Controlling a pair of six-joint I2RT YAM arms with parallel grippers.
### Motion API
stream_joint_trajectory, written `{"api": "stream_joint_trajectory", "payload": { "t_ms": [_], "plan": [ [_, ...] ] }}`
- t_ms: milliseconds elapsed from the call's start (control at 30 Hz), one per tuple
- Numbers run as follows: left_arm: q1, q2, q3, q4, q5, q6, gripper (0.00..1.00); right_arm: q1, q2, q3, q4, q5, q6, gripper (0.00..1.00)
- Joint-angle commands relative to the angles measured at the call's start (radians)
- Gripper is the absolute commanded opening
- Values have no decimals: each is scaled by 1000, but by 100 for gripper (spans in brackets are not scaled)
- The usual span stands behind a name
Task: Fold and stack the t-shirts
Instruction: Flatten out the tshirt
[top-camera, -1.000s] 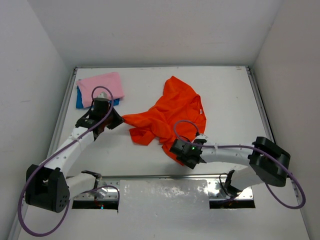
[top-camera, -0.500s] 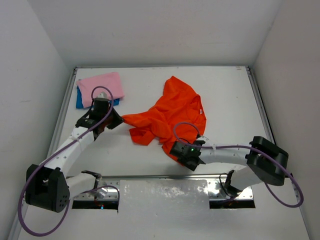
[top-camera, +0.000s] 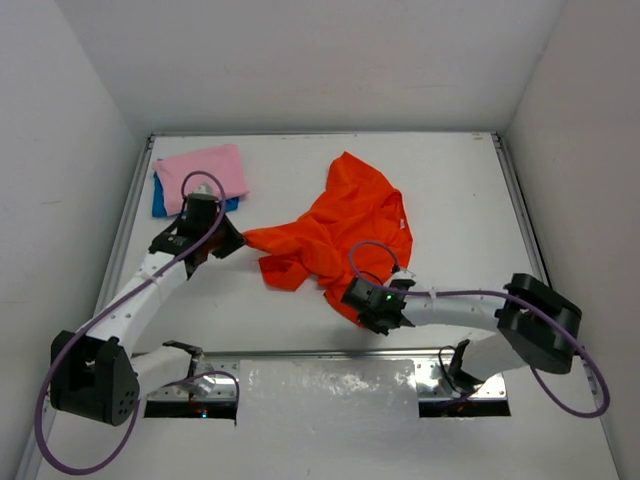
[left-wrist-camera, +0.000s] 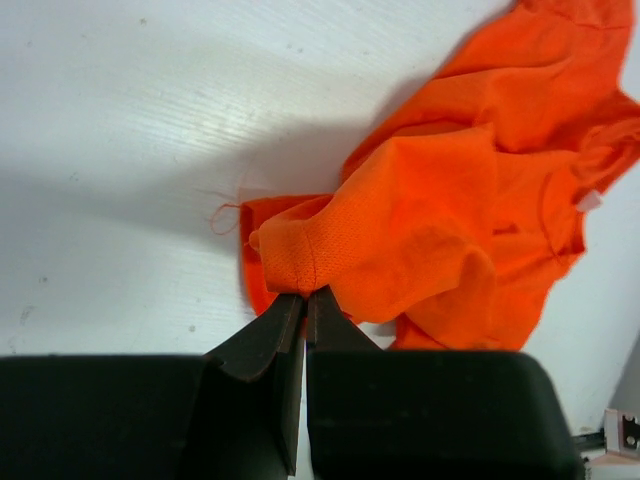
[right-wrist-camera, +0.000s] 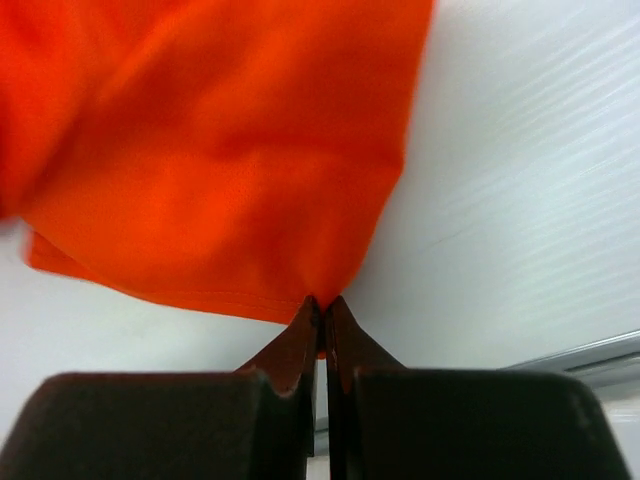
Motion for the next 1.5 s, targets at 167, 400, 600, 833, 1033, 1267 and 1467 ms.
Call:
{"api": "stream_joint_trajectory", "payload": {
  "t_ms": [167,400,600,833,1033,1267,1467],
  "plan": [
    [-23,-55,260,-167,54,-115,0,-341,-625,175,-498,263,-325,0],
    [-25,-182,394,-305,25,-176,0,-362,-767,491,-876,412,-354,0],
    [-25,-309,564,-483,-98,-167,0,-362,-640,908,-988,509,-633,0],
    [-25,-160,724,-540,-172,-43,0,-380,-296,1101,-982,449,-878,0],
    [-23,-18,695,-465,-198,48,0,-795,-130,954,-788,25,-1113,0],
    [-22,-15,468,-402,-121,56,0,-1183,-175,798,-738,-183,-1277,0],
    [-22,-6,445,-310,-151,13,0,-1188,-126,889,-691,-189,-1268,0]
  ]
}}
